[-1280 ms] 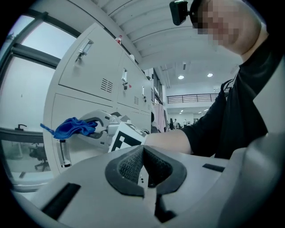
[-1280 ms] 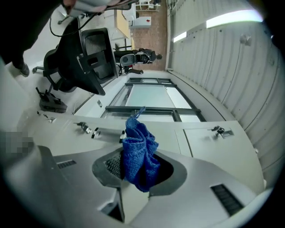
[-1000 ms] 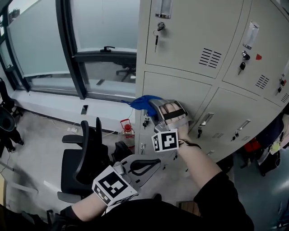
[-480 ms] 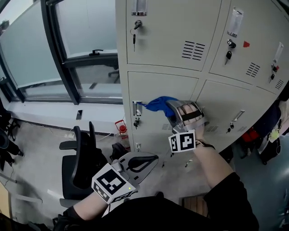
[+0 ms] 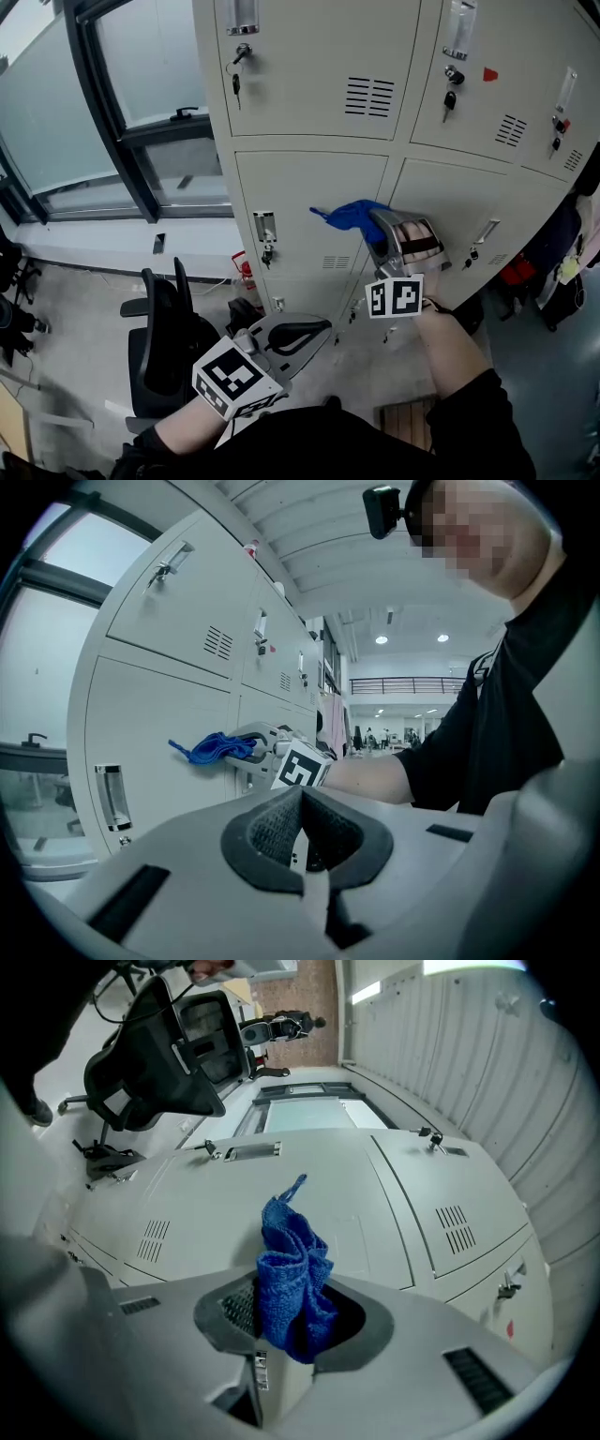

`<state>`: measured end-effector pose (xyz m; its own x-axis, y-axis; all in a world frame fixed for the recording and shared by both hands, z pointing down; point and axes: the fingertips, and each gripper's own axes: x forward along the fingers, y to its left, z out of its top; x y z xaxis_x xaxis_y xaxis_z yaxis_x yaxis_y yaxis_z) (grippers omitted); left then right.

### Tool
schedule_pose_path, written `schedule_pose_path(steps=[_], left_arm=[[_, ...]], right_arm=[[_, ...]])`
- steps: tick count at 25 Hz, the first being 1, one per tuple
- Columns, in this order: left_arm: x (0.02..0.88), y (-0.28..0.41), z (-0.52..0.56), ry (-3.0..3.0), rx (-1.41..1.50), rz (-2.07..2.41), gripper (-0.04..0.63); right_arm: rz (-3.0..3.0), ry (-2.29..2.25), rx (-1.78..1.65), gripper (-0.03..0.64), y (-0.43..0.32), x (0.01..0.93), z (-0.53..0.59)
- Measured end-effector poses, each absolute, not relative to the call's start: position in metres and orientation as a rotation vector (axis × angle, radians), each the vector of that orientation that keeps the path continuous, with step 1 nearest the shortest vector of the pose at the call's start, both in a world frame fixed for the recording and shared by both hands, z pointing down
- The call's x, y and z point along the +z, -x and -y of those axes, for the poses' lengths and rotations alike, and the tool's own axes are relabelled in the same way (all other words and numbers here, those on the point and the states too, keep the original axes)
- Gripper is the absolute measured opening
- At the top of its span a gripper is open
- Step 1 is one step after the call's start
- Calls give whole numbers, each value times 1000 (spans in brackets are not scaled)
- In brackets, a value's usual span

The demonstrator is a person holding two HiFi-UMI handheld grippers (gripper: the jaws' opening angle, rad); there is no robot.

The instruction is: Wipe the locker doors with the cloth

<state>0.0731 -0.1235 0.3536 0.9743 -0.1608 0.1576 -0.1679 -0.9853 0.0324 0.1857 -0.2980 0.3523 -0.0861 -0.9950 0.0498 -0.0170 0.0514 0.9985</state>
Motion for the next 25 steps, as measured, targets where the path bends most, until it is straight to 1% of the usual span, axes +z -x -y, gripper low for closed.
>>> schedule_pose_path(steps=[3, 11, 16, 20, 25], left_arm=[[357, -65, 124, -3064, 247, 288, 8], [361, -28, 123, -3041, 251, 375, 8], [370, -5, 123, -3010, 263, 431, 8], [373, 5, 126, -2991, 273, 464, 8], [374, -1, 129, -2997, 286, 447, 8]], right_arm=[[1347, -1147, -1241, 101, -166, 353, 295], [1498, -992, -1366, 101, -41, 369, 310], [1543, -909, -1371, 101, 12, 392, 331], [1537, -887, -1357, 101, 17, 401, 345], [1510, -898, -1343, 102, -13, 400, 342]])
